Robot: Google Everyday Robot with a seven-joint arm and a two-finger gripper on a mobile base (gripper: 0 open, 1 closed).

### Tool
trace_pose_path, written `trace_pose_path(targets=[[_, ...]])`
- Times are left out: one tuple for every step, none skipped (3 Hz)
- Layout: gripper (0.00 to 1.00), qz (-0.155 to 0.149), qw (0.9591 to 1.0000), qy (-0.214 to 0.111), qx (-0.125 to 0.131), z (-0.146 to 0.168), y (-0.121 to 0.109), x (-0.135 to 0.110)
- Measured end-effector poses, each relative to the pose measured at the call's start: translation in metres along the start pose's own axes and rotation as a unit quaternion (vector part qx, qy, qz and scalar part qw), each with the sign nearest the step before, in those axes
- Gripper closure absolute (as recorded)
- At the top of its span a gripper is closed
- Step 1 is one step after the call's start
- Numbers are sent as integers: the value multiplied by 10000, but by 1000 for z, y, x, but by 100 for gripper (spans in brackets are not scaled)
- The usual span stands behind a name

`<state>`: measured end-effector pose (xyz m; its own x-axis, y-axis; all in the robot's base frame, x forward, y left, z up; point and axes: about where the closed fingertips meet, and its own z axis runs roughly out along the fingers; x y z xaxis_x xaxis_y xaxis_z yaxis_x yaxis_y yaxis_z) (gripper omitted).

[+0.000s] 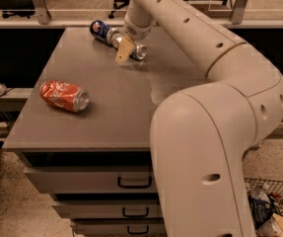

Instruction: Move redbull can near pepsi can

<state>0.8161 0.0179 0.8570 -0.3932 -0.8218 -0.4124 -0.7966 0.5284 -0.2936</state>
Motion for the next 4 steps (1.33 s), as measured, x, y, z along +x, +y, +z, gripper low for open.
trace_pose_path(targets=[[0,-16,10000,-41,-38,-2,1,-2],[0,95,9996,-217,-178,-16,-3,8],[0,323,9962,-661,-471,-55,-11,35],[0,574,9890,-1151,-733,-99,-22,71]])
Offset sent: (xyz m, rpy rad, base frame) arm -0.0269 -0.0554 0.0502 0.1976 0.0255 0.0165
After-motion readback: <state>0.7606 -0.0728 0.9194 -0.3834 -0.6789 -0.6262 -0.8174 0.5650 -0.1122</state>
